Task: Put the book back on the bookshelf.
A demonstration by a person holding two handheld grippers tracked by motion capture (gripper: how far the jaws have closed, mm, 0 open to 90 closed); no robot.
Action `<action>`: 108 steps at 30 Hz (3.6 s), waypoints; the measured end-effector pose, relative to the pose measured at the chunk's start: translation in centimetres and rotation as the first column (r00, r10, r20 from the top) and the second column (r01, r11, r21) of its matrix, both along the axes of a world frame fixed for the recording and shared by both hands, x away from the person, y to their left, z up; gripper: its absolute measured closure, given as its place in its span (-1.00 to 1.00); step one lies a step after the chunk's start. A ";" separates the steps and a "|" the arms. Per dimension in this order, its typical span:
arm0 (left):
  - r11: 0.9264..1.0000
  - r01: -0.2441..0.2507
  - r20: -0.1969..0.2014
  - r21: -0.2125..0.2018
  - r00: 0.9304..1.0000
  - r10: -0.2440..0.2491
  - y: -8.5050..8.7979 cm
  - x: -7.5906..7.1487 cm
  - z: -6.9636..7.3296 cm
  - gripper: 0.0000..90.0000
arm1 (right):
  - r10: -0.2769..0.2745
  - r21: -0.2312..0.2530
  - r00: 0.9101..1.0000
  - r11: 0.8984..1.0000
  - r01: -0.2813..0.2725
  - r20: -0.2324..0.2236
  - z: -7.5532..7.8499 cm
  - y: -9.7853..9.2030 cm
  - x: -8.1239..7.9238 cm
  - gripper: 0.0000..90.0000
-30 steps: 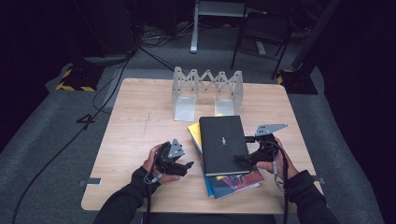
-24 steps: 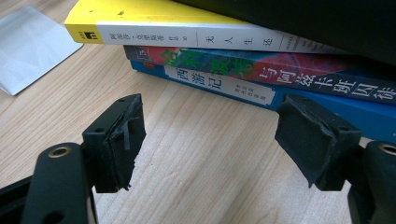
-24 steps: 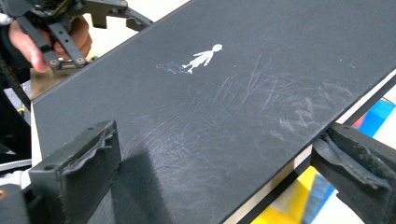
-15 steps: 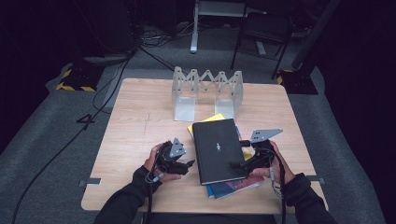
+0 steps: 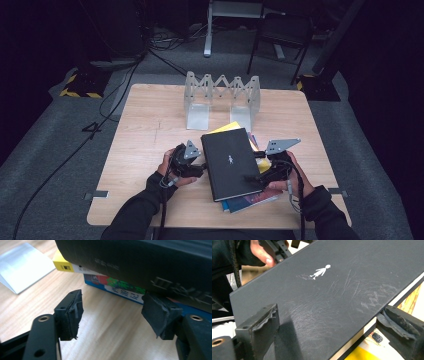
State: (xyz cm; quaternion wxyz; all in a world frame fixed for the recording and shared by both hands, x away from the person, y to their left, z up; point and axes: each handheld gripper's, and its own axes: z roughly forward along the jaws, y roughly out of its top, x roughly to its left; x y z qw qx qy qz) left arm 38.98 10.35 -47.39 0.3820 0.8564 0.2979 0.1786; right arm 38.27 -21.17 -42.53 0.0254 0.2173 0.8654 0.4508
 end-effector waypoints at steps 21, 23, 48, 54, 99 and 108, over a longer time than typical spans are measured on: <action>0.994 0.038 0.044 -0.098 0.998 -0.034 1.4 2.6 1.4 0.41 | -0.001 0.100 0.993 0.995 -0.011 0.116 2.0 0.4 2.3 -0.57; 0.994 0.052 0.042 -0.095 0.998 -0.049 1.3 3.0 1.4 0.43 | 0.012 0.123 0.990 0.992 -0.030 0.140 2.5 0.3 2.3 -0.43; 0.977 0.023 0.100 -0.212 0.995 -0.001 2.2 4.5 3.1 0.40 | 0.102 0.146 0.937 0.976 -0.158 0.334 6.3 1.2 0.3 0.21; 0.950 0.099 0.158 -0.298 0.986 -0.053 1.9 4.8 4.8 0.48 | 0.181 0.055 0.895 0.973 -0.223 0.408 7.4 1.3 -1.0 0.16; 0.940 0.288 0.055 -0.181 0.957 -0.283 -1.9 -4.7 5.0 -0.57 | 0.124 0.095 0.871 0.977 -0.191 0.476 3.8 -1.2 -7.3 0.64; 0.910 0.322 0.052 -0.260 0.946 -0.320 -2.6 -3.7 5.8 -0.67 | 0.131 0.096 0.871 0.975 -0.199 0.473 3.6 -1.5 -7.6 0.65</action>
